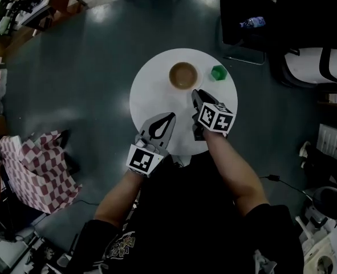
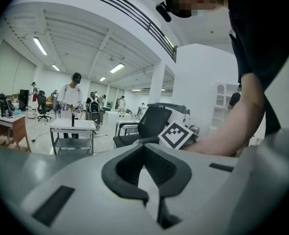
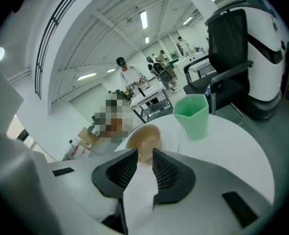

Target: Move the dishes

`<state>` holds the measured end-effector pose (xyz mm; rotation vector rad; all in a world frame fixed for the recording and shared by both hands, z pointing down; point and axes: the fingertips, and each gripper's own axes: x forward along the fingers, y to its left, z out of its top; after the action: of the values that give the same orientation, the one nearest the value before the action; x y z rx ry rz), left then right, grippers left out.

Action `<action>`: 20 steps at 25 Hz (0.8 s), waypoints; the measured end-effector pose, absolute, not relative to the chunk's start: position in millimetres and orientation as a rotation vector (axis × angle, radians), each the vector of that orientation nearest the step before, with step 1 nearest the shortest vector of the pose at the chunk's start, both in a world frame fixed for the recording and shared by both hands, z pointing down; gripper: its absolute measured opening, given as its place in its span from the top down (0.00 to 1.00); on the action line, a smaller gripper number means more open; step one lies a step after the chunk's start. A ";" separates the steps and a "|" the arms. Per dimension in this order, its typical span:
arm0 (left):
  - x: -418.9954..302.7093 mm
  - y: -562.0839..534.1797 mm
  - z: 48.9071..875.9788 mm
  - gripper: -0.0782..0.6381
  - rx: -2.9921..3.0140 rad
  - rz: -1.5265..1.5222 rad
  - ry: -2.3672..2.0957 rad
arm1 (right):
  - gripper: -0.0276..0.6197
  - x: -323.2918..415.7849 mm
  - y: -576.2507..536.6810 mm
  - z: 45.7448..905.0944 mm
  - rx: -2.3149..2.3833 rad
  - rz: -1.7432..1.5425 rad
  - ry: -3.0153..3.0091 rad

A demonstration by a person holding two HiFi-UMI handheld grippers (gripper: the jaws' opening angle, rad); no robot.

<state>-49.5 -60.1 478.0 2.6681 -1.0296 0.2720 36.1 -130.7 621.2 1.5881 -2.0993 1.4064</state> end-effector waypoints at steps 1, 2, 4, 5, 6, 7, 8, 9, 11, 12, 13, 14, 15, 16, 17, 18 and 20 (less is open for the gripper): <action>-51.8 -60.9 478.9 0.88 2.676 0.272 -1.014 | 0.82 35.4 -132.5 626.3 1.617 1.445 -2.073; -54.4 -60.9 479.7 0.88 2.682 0.269 -1.000 | 0.82 34.7 -133.5 630.9 1.645 1.484 -2.046; -62.6 -58.1 482.9 0.88 2.678 0.273 -0.968 | 0.82 31.1 -135.2 638.0 1.701 1.561 -1.998; -67.9 -56.6 484.2 0.88 2.674 0.272 -0.954 | 0.82 28.5 -136.5 640.8 1.729 1.601 -1.976; -73.0 -56.2 484.6 0.88 2.674 0.265 -0.947 | 0.82 26.0 -138.1 643.4 1.757 1.641 -1.954; -77.4 -56.6 484.8 0.88 2.677 0.258 -0.941 | 0.82 24.1 -140.0 646.0 1.783 1.679 -1.933; -80.9 -57.3 485.8 0.88 2.677 0.257 -0.932 | 0.82 23.0 -142.3 648.6 1.806 1.713 -1.912; -83.7 -58.5 487.4 0.88 2.676 0.261 -0.923 | 0.82 22.6 -144.9 651.3 1.826 1.742 -1.893; -88.0 -62.5 490.5 0.88 2.670 0.268 -0.907 | 0.82 22.9 -150.0 657.4 1.855 1.788 -1.854; -90.3 -64.7 491.4 0.88 2.668 0.269 -0.901 | 0.82 22.9 -152.1 660.5 1.868 1.809 -1.833; -92.7 -66.5 492.0 0.88 2.668 0.269 -0.895 | 0.82 22.7 -153.8 663.5 1.880 1.831 -1.810; -94.8 -68.0 492.5 0.88 2.670 0.271 -0.888 | 0.82 22.4 -154.9 666.2 1.891 1.854 -1.787; -96.5 -69.1 492.9 0.88 2.671 0.272 -0.881 | 0.82 22.3 -155.7 668.5 1.900 1.874 -1.766; -97.8 -70.3 493.2 0.88 2.672 0.273 -0.875 | 0.82 22.2 -156.5 670.3 1.907 1.888 -1.749; -98.7 -71.6 493.5 0.88 2.673 0.273 -0.871 | 0.82 22.1 -157.5 671.5 1.909 1.896 -1.738; -99.7 -73.0 493.8 0.88 2.671 0.273 -0.868 | 0.82 21.6 -158.8 672.1 1.909 1.899 -1.732; -101.7 -76.0 494.0 0.88 2.666 0.268 -0.864 | 0.83 20.8 -162.0 672.4 1.913 1.895 -1.724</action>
<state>-101.7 -76.0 494.0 2.6657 -0.8641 0.2677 20.8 -162.0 672.4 1.9126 -1.7237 1.8952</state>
